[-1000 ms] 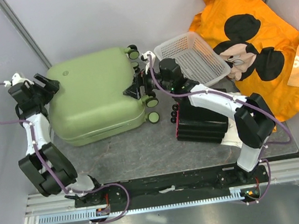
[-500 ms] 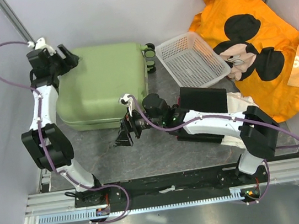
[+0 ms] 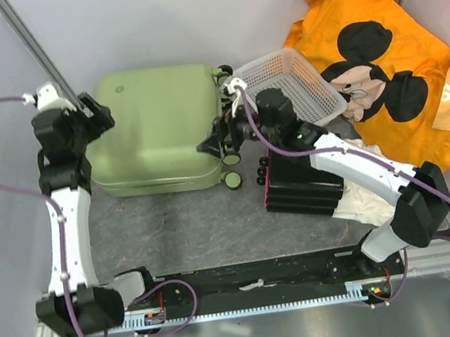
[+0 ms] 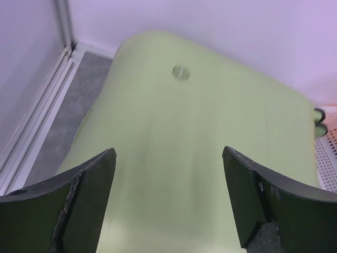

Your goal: Open, take out, and arrange the luggage

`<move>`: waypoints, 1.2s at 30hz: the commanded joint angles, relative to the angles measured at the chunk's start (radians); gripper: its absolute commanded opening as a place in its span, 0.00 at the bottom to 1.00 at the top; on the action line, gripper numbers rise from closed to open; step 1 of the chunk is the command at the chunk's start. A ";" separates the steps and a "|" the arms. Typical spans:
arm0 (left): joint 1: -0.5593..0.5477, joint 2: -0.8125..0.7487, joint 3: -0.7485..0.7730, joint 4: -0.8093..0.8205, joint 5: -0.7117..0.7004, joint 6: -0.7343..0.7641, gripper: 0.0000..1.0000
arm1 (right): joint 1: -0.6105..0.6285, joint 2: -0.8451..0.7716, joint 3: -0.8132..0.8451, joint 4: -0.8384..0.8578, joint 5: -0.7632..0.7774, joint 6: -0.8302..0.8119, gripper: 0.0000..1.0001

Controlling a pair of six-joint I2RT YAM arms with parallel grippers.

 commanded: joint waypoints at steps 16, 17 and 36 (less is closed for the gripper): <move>0.045 -0.378 -0.547 0.034 0.289 -0.268 0.95 | -0.080 0.091 -0.143 0.117 -0.422 -0.122 0.90; 0.054 -0.361 -0.547 0.045 0.320 -0.272 0.95 | -0.063 0.079 -0.155 0.114 -0.414 -0.119 0.88; 0.181 -0.386 -0.470 -0.010 0.330 -0.168 0.96 | 0.348 0.348 0.141 0.253 -0.276 0.071 0.62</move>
